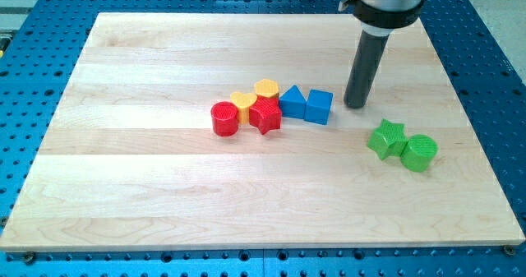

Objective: Push the blue cube to the bottom of the triangle

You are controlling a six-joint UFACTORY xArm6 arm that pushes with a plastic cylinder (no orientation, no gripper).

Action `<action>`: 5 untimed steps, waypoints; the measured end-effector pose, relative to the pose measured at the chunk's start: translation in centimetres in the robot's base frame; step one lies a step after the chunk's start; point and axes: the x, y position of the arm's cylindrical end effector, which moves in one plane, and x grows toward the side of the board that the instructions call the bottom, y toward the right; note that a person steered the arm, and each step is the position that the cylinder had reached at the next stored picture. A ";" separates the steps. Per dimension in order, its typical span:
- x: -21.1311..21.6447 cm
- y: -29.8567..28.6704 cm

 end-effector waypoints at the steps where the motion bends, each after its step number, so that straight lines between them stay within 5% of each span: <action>1: 1.7 -1.7; 3: -0.5 -2.2; 5: 2.8 -5.2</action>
